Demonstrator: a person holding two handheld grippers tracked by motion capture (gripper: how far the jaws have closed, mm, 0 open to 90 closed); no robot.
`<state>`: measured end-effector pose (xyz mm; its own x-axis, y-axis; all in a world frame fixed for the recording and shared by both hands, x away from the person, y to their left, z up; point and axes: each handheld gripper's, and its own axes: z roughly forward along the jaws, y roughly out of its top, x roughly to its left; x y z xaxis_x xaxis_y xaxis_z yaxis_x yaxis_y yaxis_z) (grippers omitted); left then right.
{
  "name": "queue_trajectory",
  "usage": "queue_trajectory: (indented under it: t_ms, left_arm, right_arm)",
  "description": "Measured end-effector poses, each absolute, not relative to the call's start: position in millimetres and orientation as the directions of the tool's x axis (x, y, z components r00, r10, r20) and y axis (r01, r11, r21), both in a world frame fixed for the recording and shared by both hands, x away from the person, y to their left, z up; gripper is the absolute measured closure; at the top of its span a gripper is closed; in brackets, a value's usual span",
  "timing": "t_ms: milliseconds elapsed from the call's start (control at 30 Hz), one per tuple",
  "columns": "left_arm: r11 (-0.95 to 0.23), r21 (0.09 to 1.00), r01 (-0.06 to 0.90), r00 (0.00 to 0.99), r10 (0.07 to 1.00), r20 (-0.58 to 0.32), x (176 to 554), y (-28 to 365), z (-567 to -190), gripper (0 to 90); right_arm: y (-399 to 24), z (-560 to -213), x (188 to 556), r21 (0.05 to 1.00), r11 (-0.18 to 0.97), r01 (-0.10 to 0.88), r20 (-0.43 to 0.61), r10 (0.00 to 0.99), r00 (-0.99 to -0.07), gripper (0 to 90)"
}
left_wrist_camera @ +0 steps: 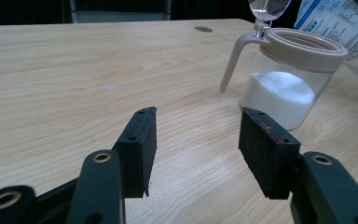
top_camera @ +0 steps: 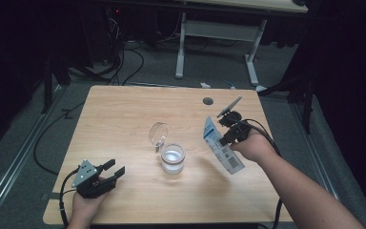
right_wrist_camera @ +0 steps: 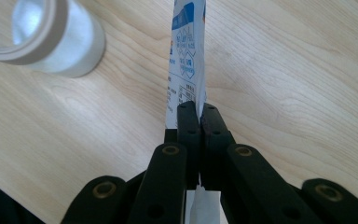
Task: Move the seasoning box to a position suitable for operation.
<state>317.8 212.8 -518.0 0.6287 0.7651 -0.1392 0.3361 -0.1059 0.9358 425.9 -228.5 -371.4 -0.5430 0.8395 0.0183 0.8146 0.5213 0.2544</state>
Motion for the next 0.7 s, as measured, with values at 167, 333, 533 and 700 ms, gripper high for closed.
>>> queue_trajectory:
  t_ms: [167,333,533,700]
  left_arm:
    - [-0.104,0.934,0.343,0.631,0.762,-0.147,318,213,-519,47.0]
    - [-0.101,0.934,0.343,0.63,0.763,-0.149,318,214,-518,47.0]
    - [-0.093,0.934,0.345,0.628,0.762,-0.156,318,215,-518,46.9]
    - [-0.088,0.934,0.346,0.626,0.763,-0.161,318,216,-518,46.9]
  right_arm:
    - [-239,-381,428,0.237,0.497,0.835,0.017,0.857,-0.515,88.6]
    - [-244,-386,430,0.229,0.488,0.842,0.016,0.863,-0.505,88.6]
    - [-246,-389,429,0.238,0.47,0.85,0.012,0.873,-0.487,88.6]
    - [-247,-392,425,0.246,0.482,0.841,-0.008,0.869,-0.495,88.6]
